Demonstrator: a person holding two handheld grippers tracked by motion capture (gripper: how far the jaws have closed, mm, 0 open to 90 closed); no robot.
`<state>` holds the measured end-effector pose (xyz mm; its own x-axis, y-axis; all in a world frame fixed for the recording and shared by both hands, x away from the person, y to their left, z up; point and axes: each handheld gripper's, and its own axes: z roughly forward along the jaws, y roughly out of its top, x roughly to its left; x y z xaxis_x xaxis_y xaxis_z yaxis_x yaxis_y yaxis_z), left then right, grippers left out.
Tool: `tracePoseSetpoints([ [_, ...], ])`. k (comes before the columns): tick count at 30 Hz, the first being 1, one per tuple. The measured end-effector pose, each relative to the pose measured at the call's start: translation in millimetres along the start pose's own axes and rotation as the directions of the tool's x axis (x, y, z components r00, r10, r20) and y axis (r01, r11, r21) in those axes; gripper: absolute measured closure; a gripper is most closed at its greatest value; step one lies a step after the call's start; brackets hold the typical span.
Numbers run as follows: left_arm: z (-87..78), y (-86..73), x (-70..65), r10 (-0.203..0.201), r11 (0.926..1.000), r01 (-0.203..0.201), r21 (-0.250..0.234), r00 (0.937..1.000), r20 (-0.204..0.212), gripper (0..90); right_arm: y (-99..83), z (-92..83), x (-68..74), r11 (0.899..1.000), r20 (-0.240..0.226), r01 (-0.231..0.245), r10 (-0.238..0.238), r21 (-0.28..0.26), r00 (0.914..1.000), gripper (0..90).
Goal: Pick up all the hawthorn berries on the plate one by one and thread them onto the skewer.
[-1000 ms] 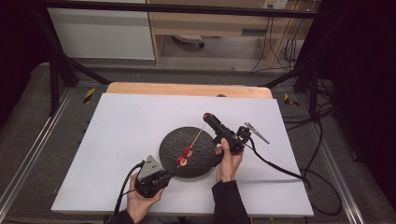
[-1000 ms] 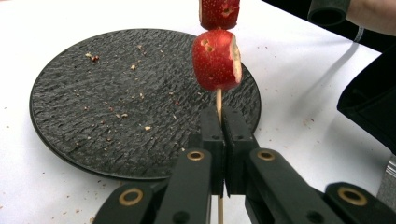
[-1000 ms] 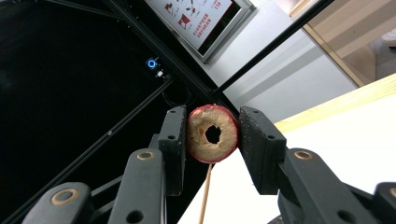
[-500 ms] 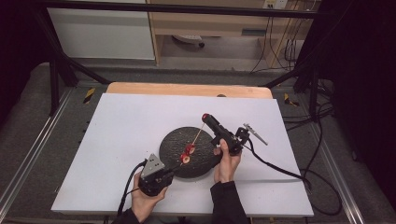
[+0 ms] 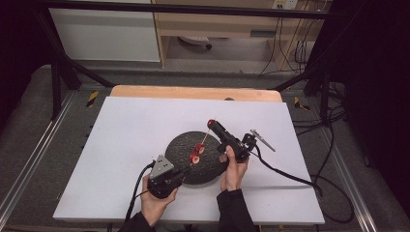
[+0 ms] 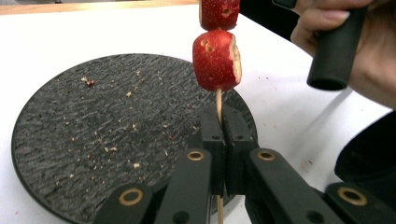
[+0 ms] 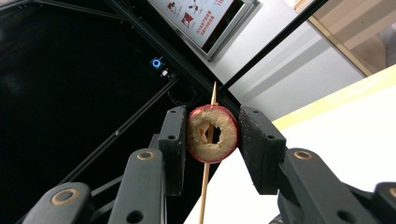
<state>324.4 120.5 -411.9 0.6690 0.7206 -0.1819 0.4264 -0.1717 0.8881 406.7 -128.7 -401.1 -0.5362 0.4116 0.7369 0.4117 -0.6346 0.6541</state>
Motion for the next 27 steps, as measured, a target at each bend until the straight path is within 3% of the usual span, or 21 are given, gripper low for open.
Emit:
tracePoseSetpoints([
  [27, 17.5, 22.2, 4.0, -0.026, 0.9996, 0.026, -0.009, 0.9996, 0.009, 88.5, -14.2, -2.3, -1.5, 0.999, 0.007, 0.018, -0.018, 0.046, 0.9998, 63.4],
])
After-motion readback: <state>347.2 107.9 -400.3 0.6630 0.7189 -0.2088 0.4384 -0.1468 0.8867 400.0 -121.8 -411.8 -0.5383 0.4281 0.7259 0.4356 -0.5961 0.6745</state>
